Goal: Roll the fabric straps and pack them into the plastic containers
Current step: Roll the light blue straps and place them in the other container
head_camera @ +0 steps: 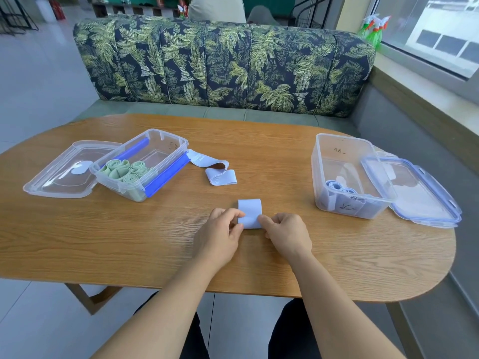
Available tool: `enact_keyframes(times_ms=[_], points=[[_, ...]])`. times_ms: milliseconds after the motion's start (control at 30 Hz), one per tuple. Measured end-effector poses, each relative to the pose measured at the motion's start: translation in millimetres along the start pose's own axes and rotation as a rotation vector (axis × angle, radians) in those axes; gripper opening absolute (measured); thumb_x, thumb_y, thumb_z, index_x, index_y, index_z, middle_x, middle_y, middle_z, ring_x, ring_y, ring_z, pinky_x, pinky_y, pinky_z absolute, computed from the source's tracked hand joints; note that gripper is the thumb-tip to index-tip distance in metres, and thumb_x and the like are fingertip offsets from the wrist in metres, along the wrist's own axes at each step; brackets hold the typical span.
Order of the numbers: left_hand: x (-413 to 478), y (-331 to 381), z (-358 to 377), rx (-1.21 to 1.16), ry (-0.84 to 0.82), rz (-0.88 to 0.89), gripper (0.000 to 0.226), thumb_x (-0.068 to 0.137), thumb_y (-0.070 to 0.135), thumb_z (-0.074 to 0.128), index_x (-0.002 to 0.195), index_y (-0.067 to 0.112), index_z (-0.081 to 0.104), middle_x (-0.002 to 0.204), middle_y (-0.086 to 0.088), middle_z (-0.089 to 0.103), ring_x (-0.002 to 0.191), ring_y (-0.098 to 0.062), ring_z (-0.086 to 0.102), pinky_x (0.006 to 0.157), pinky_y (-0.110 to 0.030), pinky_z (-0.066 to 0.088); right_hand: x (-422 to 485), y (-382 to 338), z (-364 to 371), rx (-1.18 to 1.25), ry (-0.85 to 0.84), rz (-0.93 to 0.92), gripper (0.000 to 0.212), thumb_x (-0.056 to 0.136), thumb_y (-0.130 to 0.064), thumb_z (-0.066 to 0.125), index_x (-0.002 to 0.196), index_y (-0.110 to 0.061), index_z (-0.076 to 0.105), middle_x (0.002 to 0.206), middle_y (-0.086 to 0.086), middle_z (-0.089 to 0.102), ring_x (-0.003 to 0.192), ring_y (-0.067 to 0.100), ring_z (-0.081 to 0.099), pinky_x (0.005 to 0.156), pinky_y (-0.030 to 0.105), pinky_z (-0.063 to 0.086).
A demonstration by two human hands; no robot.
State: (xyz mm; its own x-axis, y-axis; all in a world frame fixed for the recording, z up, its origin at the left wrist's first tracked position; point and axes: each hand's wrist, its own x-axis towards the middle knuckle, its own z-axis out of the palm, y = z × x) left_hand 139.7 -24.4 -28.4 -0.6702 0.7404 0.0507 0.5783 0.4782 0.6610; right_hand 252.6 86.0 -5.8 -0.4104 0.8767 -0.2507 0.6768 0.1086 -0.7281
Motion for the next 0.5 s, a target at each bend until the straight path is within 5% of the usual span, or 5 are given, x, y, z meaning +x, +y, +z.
enact_keyframes(times_ms=[333, 500], points=[[10, -2, 1, 0.038, -0.006, -0.009, 0.026, 0.097, 0.041, 0.047, 0.122, 0.041, 0.055, 0.114, 0.018, 0.053, 0.097, -0.009, 0.059, 0.082, -0.031, 0.047, 6, 2, 5, -0.006, 0.021, -0.016, 0.022, 0.081, -0.044, 0.059, 0.075, -0.024, 0.067, 0.077, -0.006, 0.071, 0.079, 0.016, 0.064, 0.072, 0.032, 0.049], [9, -6, 5, -0.062, 0.053, -0.005, 0.019, 0.090, 0.036, 0.059, 0.108, 0.041, 0.055, 0.096, 0.024, 0.055, 0.083, -0.003, 0.057, 0.077, -0.031, 0.048, 11, 1, 4, -0.008, 0.007, -0.011, 0.024, 0.082, -0.043, 0.060, 0.074, -0.022, 0.066, 0.077, -0.004, 0.071, 0.077, 0.017, 0.064, 0.070, 0.031, 0.048]])
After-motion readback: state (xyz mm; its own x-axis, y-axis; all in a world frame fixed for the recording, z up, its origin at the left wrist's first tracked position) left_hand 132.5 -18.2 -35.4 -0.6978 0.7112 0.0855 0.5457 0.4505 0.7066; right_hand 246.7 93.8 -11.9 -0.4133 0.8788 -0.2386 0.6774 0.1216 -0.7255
